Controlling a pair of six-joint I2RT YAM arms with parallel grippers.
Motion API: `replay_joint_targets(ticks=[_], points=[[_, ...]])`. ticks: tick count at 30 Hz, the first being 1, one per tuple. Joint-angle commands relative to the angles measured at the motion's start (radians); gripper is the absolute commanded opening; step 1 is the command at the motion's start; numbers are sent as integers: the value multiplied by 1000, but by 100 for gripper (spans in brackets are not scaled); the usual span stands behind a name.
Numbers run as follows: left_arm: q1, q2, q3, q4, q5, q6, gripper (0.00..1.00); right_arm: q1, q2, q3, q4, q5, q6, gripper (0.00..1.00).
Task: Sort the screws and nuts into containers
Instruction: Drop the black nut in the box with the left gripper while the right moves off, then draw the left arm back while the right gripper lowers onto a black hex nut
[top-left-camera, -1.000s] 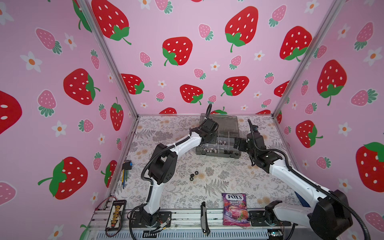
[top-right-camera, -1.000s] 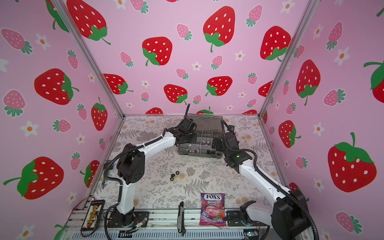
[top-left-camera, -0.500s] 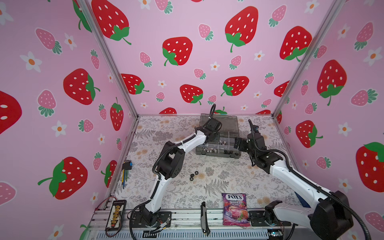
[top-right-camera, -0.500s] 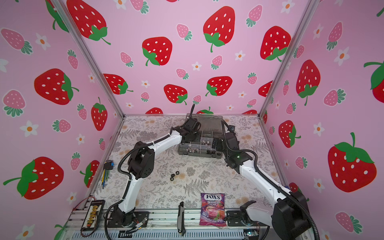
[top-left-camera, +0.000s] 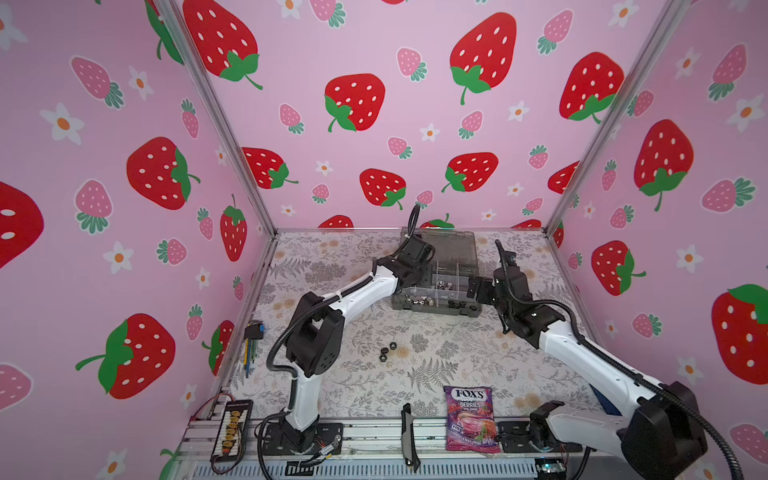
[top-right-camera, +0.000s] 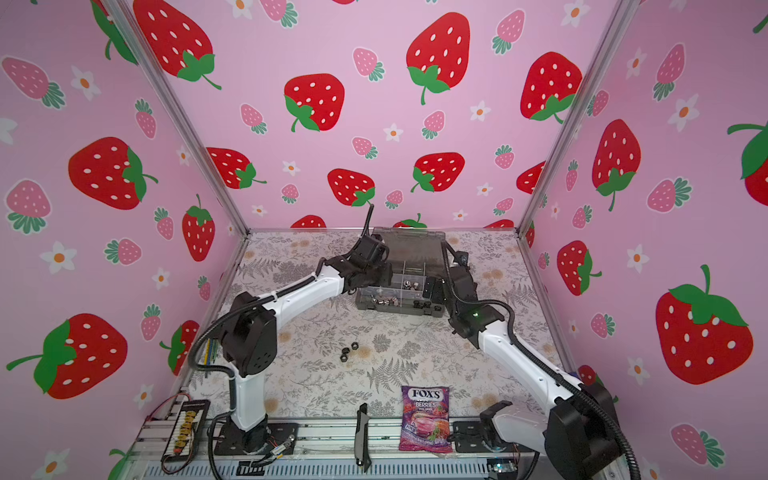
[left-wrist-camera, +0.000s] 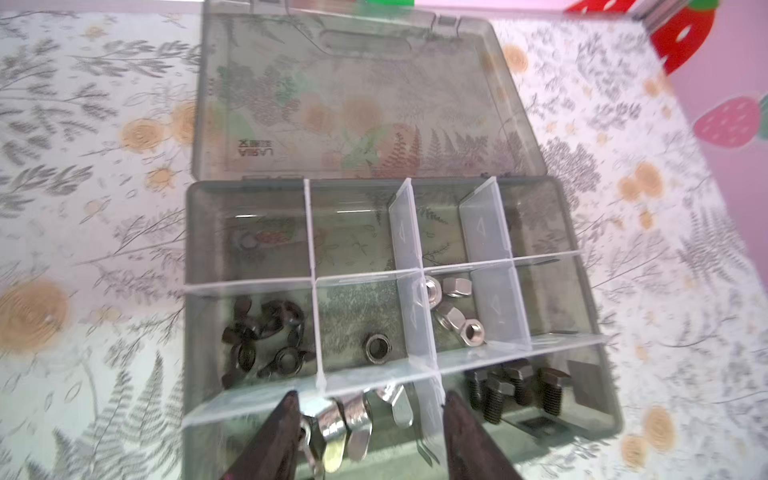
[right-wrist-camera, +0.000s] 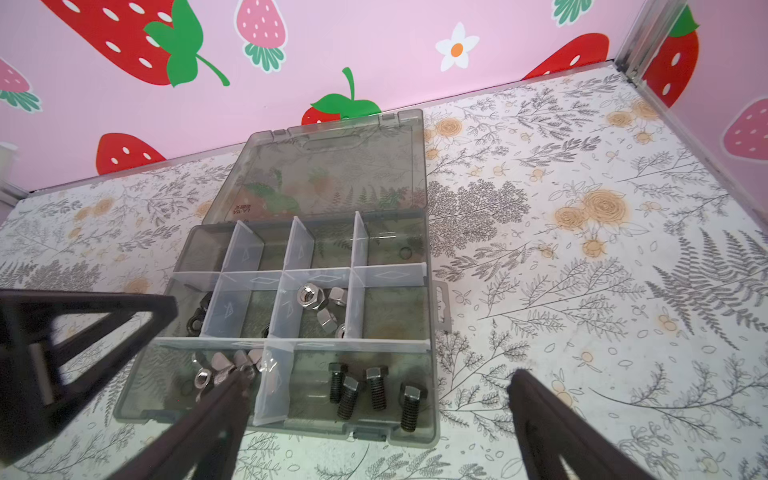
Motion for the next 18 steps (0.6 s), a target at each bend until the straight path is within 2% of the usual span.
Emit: replay_joint_targets(ticks=[1, 5, 11, 18], points=[[-2, -140, -119, 50, -105, -55, 72, 62, 27, 10, -26, 7, 10, 90], [3, -304, -288, 24, -238, -113, 100, 173, 104, 53, -54, -2, 33, 81], [50, -532, -520, -34, -362, -256, 99, 349, 279, 134, -100, -27, 29, 73], [165, -766, -751, -56, -373, -370, 99, 483, 476, 223, -138, -121, 1, 61]])
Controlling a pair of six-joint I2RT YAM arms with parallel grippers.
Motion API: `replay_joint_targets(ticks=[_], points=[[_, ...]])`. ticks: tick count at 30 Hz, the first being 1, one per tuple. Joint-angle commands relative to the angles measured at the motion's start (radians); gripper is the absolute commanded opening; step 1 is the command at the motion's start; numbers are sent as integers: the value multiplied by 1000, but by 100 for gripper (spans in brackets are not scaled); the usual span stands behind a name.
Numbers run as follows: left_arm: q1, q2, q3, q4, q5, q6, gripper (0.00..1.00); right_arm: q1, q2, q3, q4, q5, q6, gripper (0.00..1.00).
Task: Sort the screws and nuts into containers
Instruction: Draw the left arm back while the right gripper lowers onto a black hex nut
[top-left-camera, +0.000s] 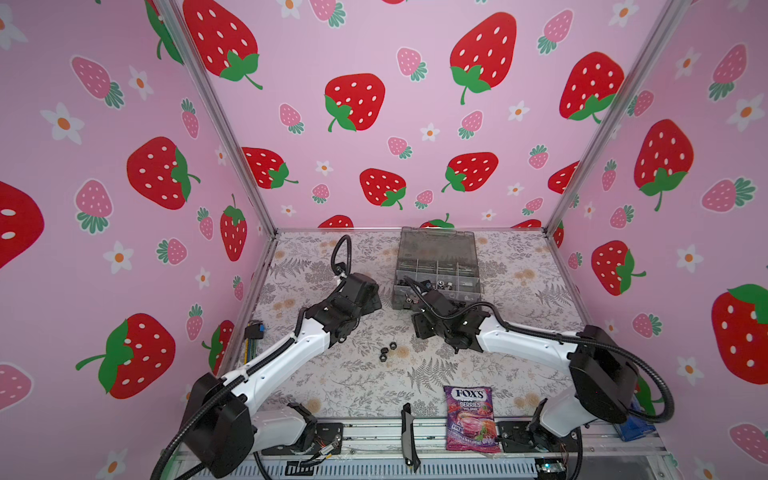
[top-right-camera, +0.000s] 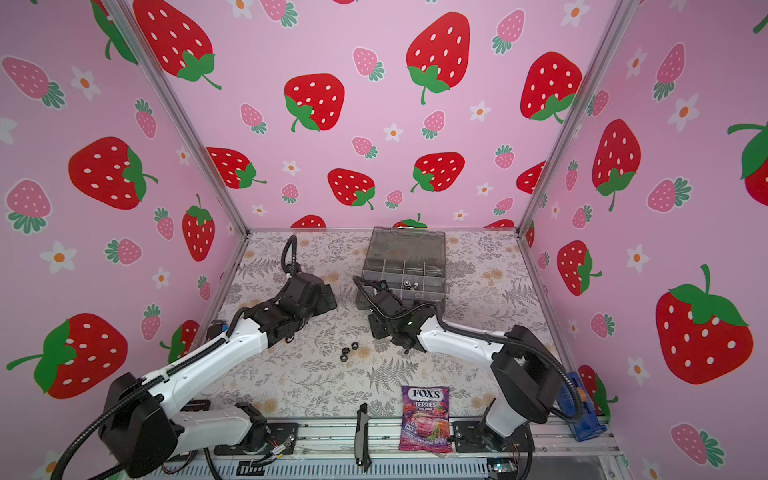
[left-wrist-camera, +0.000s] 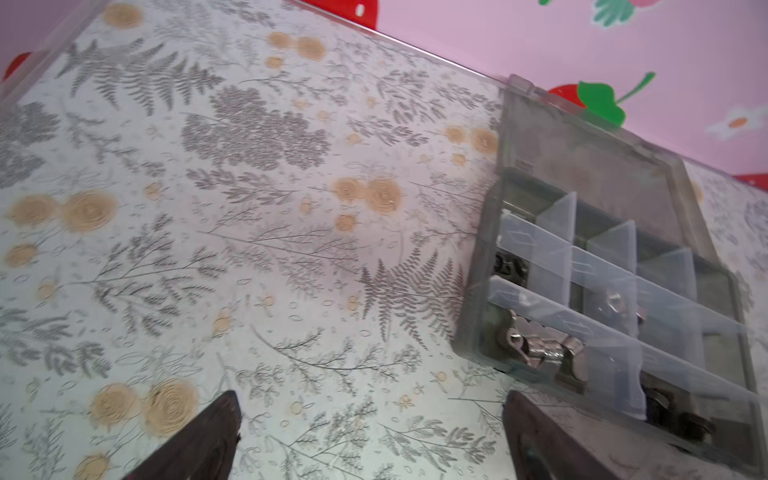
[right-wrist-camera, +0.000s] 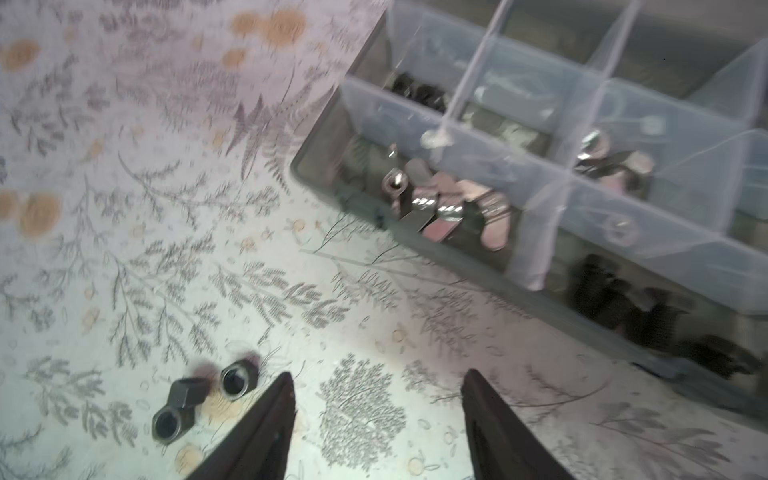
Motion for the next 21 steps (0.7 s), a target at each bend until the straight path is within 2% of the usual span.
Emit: replay_joint_targets(ticks=[1, 10, 21], points=[[47, -95, -78, -25, -54, -97, 99, 40, 68, 60, -58, -58, -6, 59], [164, -244, -213, -41, -14, -132, 99, 101, 199, 156, -107, -110, -44, 54], [194, -237, -228, -48, 9, -132, 99, 113, 279, 214, -126, -158, -82, 45]])
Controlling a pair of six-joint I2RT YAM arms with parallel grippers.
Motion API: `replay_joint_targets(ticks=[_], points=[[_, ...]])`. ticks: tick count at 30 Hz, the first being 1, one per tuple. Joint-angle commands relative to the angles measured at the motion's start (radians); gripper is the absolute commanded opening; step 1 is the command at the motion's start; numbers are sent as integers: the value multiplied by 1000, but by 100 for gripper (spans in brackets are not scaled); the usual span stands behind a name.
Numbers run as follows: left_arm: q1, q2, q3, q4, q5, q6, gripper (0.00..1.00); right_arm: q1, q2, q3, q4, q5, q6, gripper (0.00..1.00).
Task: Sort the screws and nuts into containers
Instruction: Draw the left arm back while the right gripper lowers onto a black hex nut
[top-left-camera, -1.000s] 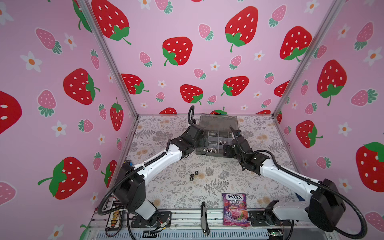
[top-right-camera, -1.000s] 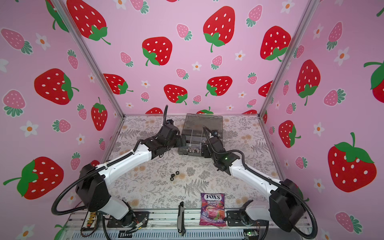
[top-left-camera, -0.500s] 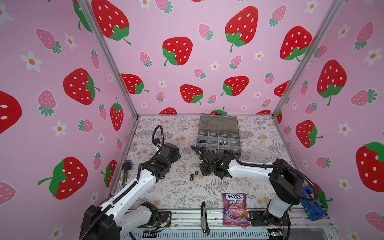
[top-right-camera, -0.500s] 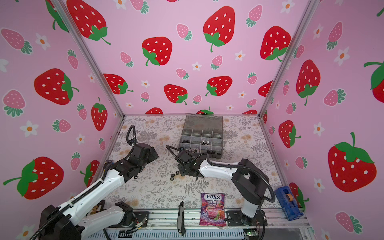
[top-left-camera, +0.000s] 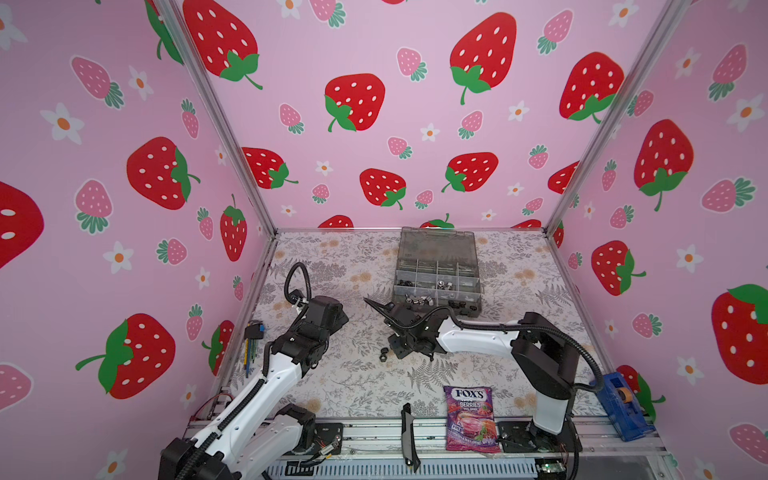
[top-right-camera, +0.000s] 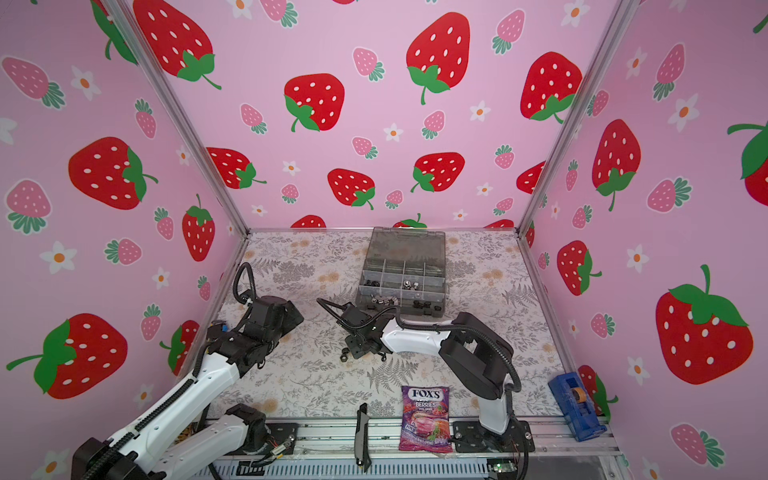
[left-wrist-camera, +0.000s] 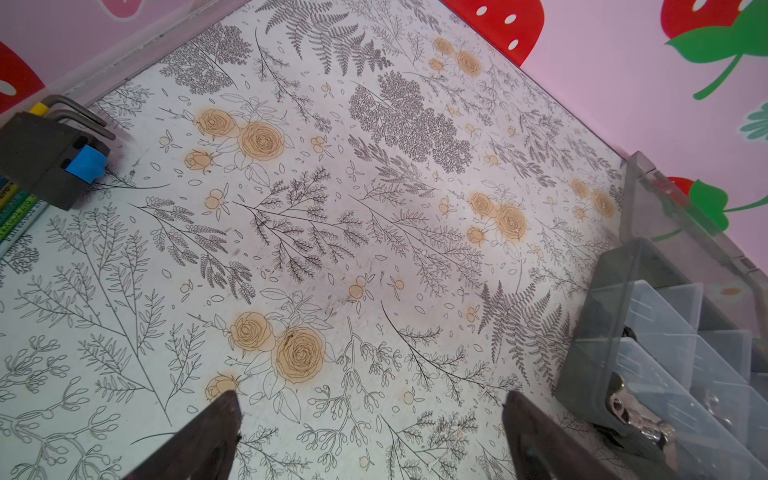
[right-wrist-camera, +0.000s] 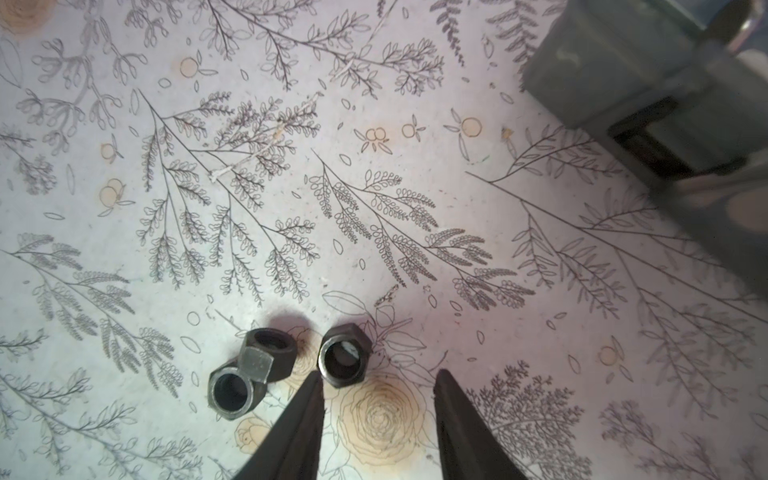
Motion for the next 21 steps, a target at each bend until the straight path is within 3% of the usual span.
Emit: replay_joint_targets(ticks=[1, 14, 21], points=[[9, 10, -3, -24, -8, -21, 99, 14, 23, 34, -31, -23, -21, 45], [14, 28, 0, -11, 14, -25, 99, 15, 100, 73, -37, -20, -36, 38], [14, 43, 9, -4, 28, -21, 99, 15, 138, 92, -92, -10, -32, 25]])
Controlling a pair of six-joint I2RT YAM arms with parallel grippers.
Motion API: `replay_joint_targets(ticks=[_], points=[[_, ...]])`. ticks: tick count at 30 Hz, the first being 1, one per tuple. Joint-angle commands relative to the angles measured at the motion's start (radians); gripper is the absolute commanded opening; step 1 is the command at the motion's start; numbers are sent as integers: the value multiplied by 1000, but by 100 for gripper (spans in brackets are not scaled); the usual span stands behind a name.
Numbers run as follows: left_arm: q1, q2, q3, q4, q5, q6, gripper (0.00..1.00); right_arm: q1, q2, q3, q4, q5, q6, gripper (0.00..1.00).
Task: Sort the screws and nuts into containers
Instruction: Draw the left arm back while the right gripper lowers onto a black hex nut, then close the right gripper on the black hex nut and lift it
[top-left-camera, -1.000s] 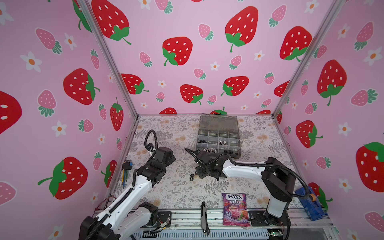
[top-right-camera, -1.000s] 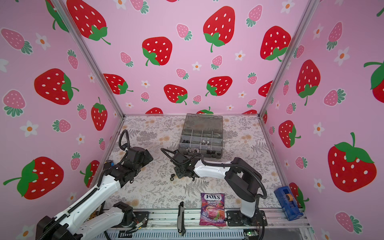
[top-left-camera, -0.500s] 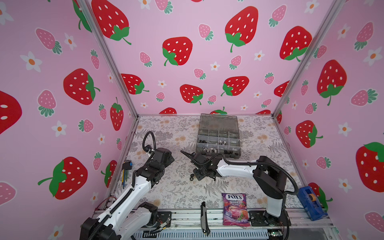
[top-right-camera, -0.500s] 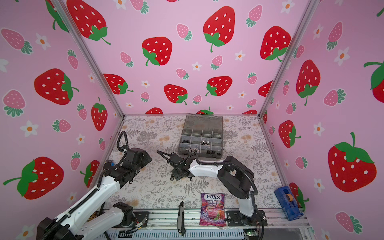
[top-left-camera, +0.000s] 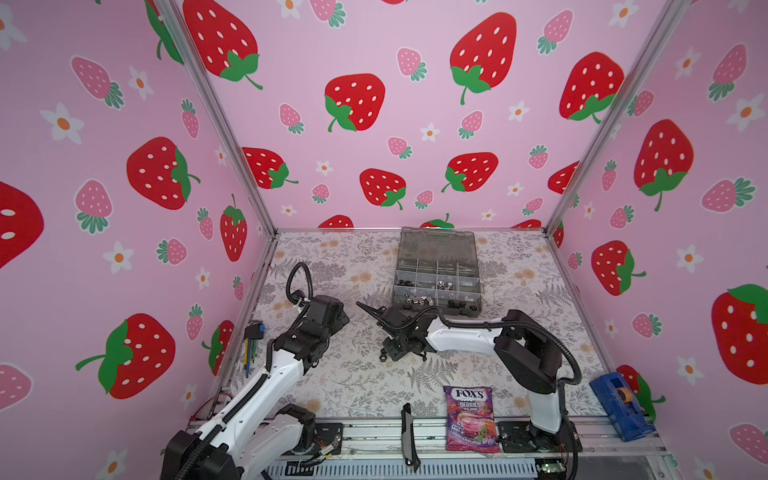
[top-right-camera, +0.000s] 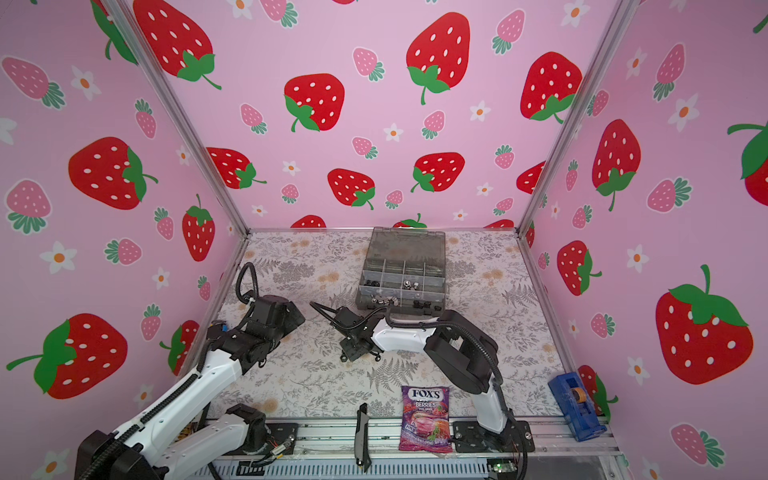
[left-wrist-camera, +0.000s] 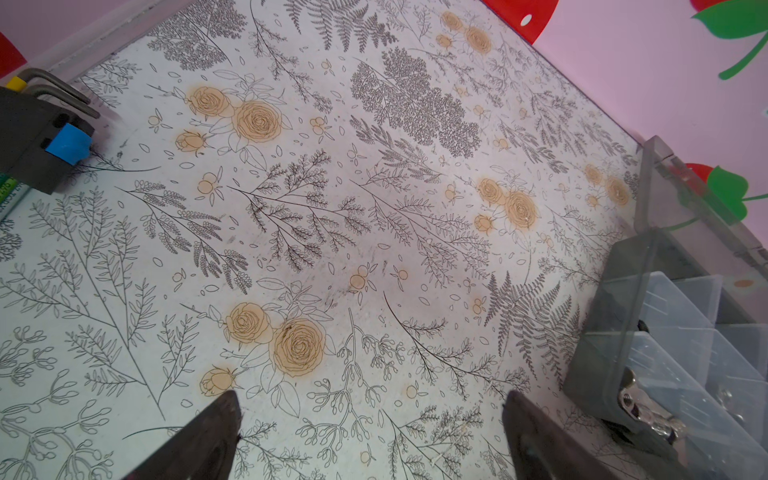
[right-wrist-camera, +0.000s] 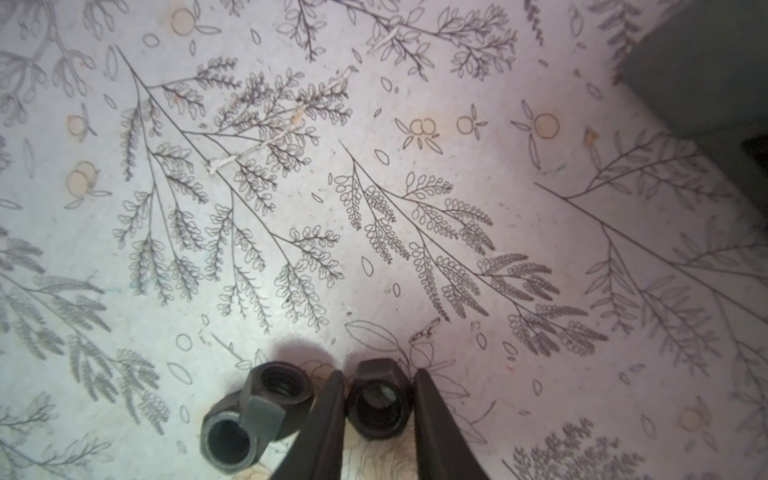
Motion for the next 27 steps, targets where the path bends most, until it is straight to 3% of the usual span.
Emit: replay_joint_targets(ticks=[1, 13, 21, 27], points=[[6, 7, 12, -9, -5, -15, 99, 6, 44, 13, -69, 6, 7, 24], [8, 21, 20, -6, 1, -12, 99, -21, -39, -6, -80, 28, 28, 2], [8, 25, 17, -2, 7, -10, 100, -129, -185, -17, -44, 63, 23, 1], [11, 37, 18, -1, 15, -8, 100, -276, -245, 7, -17, 61, 1, 1]])
